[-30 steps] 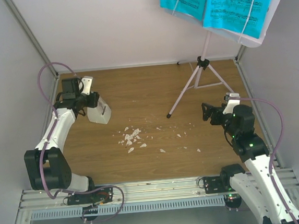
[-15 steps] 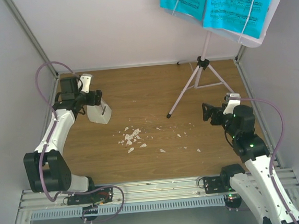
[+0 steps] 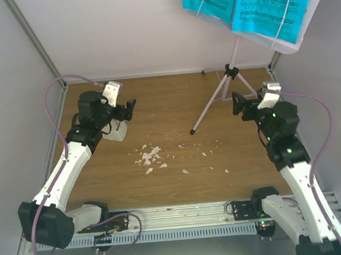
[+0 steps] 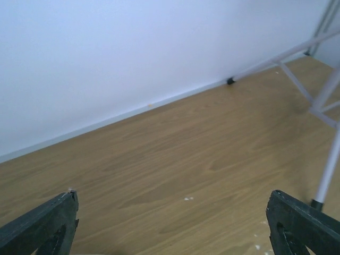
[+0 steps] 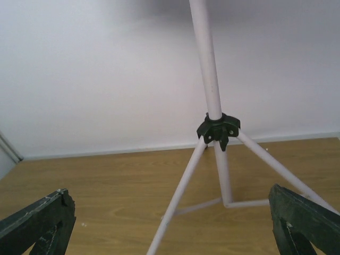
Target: Pack up the instrument practice props
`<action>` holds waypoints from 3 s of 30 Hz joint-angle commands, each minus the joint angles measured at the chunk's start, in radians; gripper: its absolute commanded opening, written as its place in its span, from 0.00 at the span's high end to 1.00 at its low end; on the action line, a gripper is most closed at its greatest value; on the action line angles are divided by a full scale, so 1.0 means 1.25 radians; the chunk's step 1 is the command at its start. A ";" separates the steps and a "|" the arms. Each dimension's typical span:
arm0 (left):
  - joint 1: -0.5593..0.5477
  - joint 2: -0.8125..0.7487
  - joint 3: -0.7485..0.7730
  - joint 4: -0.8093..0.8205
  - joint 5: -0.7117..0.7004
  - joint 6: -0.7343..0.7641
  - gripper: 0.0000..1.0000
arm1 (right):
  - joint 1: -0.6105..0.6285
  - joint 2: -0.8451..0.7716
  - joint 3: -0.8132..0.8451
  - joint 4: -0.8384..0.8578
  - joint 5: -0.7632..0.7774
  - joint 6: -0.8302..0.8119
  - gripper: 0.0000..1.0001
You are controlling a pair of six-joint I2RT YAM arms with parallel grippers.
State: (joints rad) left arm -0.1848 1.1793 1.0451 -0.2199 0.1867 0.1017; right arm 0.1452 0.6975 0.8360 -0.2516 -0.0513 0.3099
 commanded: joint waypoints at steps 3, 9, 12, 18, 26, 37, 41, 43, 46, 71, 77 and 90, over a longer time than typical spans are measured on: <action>-0.045 -0.003 -0.009 0.041 -0.006 0.006 0.03 | -0.070 0.251 -0.021 0.236 -0.109 0.064 0.03; -0.023 0.016 0.002 0.028 -0.006 -0.019 0.01 | -0.145 0.388 0.008 0.361 -0.186 0.075 0.04; 0.054 0.051 0.019 0.012 0.040 -0.053 0.01 | -0.146 0.425 0.048 0.340 -0.192 0.040 0.01; 0.144 0.160 0.070 -0.065 0.001 -0.039 0.01 | -0.146 0.412 0.026 0.328 -0.223 0.030 0.00; 0.191 0.230 0.094 -0.091 0.112 -0.030 0.02 | -0.146 0.380 0.000 0.304 -0.228 0.017 0.00; 0.169 0.238 0.097 -0.115 0.083 -0.028 0.19 | -0.145 0.352 -0.003 0.272 -0.224 0.006 0.00; 0.159 0.250 0.106 -0.136 0.074 -0.029 0.20 | -0.146 0.339 -0.005 0.263 -0.223 0.007 0.00; 0.156 0.248 0.104 -0.141 0.058 -0.033 0.24 | -0.146 0.332 -0.005 0.260 -0.223 0.006 0.00; 0.155 0.240 0.090 -0.143 0.049 -0.036 0.31 | -0.146 0.327 -0.007 0.255 -0.223 0.004 0.00; 0.072 0.207 0.044 -0.162 0.037 -0.078 0.50 | -0.146 0.292 -0.035 0.246 -0.229 0.005 0.01; -0.041 0.174 0.051 -0.166 -0.006 -0.179 0.51 | -0.145 0.281 -0.039 0.238 -0.232 0.002 0.00; -0.233 0.198 0.077 -0.131 -0.071 -0.281 0.35 | -0.146 0.257 -0.052 0.221 -0.232 -0.004 0.01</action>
State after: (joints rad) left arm -0.4568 1.4269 1.1137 -0.4484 0.1108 -0.2115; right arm -0.0330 1.0412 0.7837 0.0353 -0.3389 0.3248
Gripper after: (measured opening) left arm 0.594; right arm 0.995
